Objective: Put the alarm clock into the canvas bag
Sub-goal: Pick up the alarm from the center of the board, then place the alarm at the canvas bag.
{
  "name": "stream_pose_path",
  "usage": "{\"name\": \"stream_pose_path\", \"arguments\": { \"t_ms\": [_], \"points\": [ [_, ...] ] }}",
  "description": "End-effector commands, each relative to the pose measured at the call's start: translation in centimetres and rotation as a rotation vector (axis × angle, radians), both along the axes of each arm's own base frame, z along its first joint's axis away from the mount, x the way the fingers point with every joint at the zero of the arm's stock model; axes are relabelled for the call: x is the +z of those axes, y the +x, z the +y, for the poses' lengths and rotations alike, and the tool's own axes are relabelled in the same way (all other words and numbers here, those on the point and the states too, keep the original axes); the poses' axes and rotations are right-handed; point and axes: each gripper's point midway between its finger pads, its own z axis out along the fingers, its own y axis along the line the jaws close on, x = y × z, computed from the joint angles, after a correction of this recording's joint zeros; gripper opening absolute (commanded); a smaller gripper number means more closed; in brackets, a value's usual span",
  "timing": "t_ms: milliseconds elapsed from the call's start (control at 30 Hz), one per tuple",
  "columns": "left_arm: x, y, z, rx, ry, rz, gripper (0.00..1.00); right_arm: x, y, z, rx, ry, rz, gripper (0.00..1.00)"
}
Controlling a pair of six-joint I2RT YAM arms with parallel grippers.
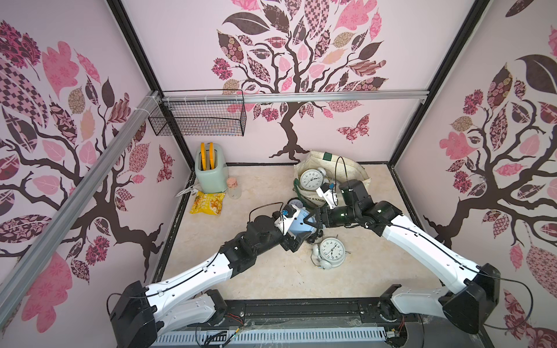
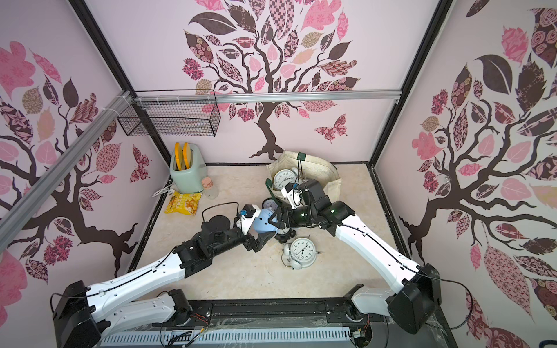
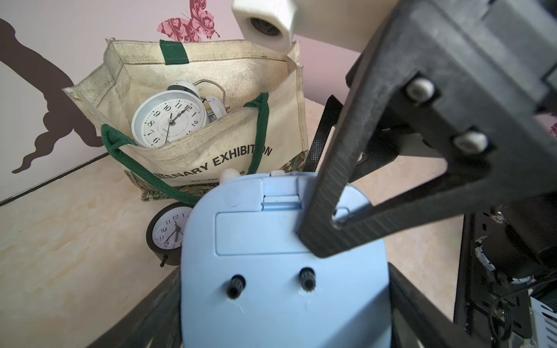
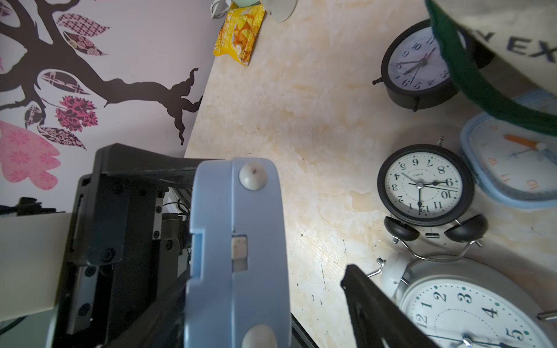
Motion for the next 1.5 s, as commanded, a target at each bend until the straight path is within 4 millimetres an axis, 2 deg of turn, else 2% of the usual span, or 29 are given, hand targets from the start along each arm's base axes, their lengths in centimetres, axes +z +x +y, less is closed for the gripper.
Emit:
{"name": "stream_pose_path", "arguments": {
  "t_ms": [0,667,833,900,967,1033,1100,1200,1267,1367,1467],
  "points": [
    [1.3,0.0,-0.2,-0.011,-0.065,-0.022,0.84,-0.4,-0.1,0.7,0.012,0.008,0.025,0.69],
    [0.6,1.0,0.0,0.014,-0.06,-0.001,0.85,-0.1,-0.6,1.2,0.012,0.073,0.068,0.43],
    [0.8,1.6,0.4,0.056,-0.074,0.005,0.92,0.3,0.2,1.1,-0.01,0.055,0.036,0.35],
    [1.0,2.3,0.7,0.094,-0.102,0.032,0.97,0.6,1.4,0.8,-0.048,0.02,0.0,0.3],
    [2.1,3.0,1.2,0.109,-0.147,0.053,0.98,1.5,3.3,0.3,-0.105,-0.019,-0.055,0.25],
    [2.9,3.4,2.3,0.147,-0.187,0.055,0.98,3.3,5.6,-0.4,-0.175,-0.018,-0.102,0.19],
    [4.6,3.3,3.6,0.184,-0.239,0.002,0.98,5.4,8.1,-1.4,-0.251,0.024,-0.139,0.18],
    [5.5,3.0,5.4,0.24,-0.248,-0.04,0.98,7.7,12.7,-4.8,-0.425,0.017,-0.205,0.16],
    [5.4,2.6,6.0,0.248,-0.232,-0.038,0.98,8.4,15.4,-7.8,-0.559,-0.064,-0.259,0.16],
    [6.0,2.0,6.5,0.243,-0.246,-0.053,0.98,7.6,18.6,-11.7,-0.686,-0.19,-0.285,0.17],
    [6.4,1.8,6.6,0.236,-0.248,-0.06,0.98,5.9,20.9,-14.4,-0.761,-0.354,-0.288,0.16]
  ]
}}
